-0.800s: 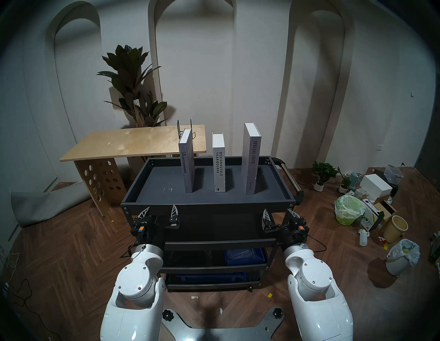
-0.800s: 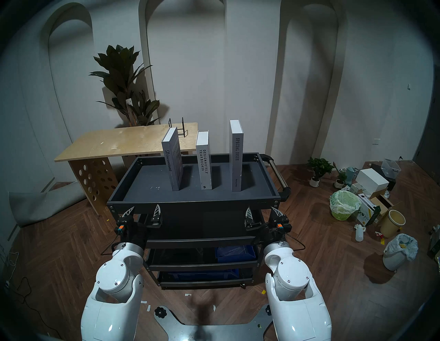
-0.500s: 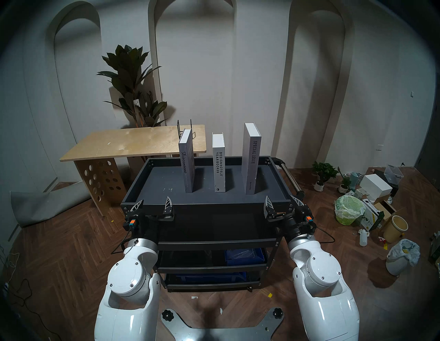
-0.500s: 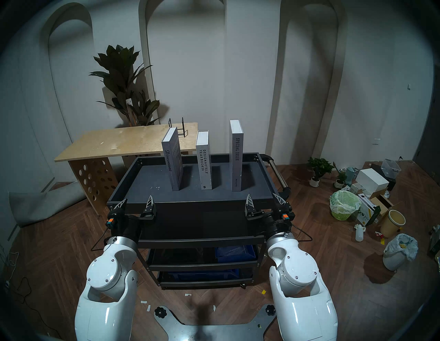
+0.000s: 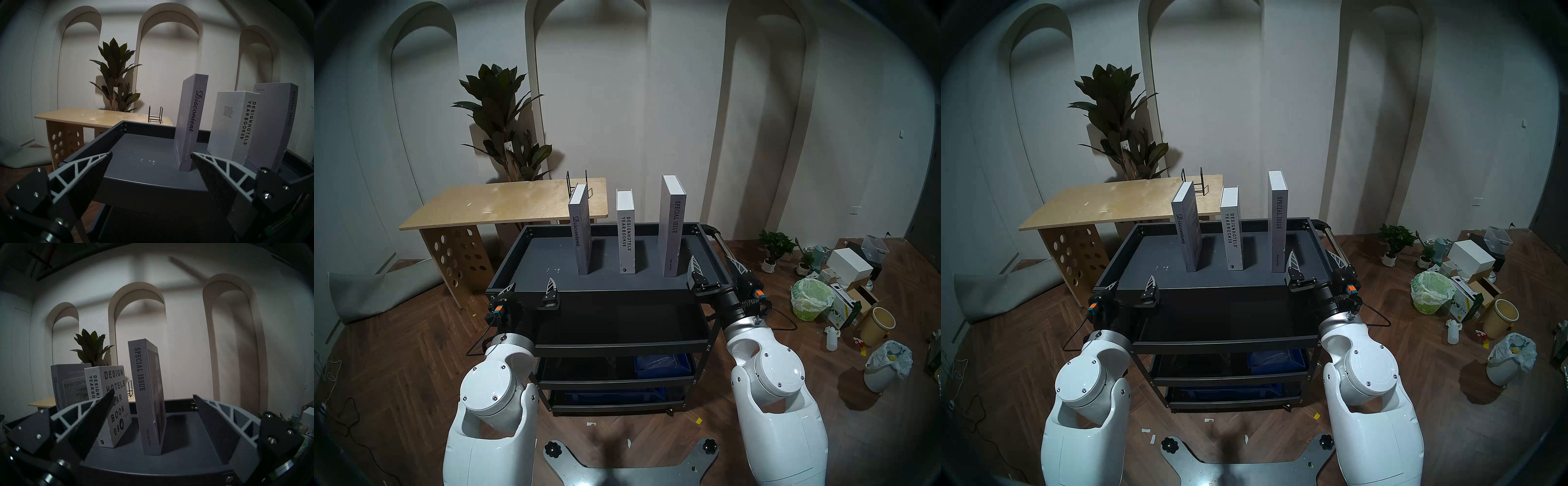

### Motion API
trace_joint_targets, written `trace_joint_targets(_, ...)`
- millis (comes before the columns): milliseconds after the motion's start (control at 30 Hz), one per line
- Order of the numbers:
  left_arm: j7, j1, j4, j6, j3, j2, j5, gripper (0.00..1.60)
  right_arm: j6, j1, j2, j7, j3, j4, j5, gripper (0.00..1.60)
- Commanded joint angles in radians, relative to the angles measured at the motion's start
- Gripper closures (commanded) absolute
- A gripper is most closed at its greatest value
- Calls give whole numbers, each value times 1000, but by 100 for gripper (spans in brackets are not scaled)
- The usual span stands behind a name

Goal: Sort the books onto the shelf by size, largest to the left

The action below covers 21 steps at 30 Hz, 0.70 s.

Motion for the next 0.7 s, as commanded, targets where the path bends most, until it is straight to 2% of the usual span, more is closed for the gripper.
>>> trace_joint_targets(0,5,-28,-15,-9,-4,1,4,0,-27,113,-32,-31,-23,24,-34,0)
trace_joint_targets(233,17,-40,-8,-23,-25,-2,-3,0,-26,180,-43,-62,-47,84,-45,0)
trace_joint_targets(267,19,-41,-7,-24,-28,-2,-4,0,-23,212,-50,-66,-50,110,-46,0)
trace_joint_targets(300,21,-42,-7,-25,-31,-3,-5,0,-24,192,-43,-70,-54,96,-45,0)
trace_joint_targets(367,24,-42,-6,-26,-37,-3,-7,0,-21,234,-50,-76,-60,132,-47,0)
trace_joint_targets(633,41,-40,0,-28,-60,-4,-18,0,-10,311,-59,-111,-90,193,-46,0)
trace_joint_targets(667,42,-41,0,-29,-62,-3,-20,0,-7,302,-57,-117,-94,187,-46,0)
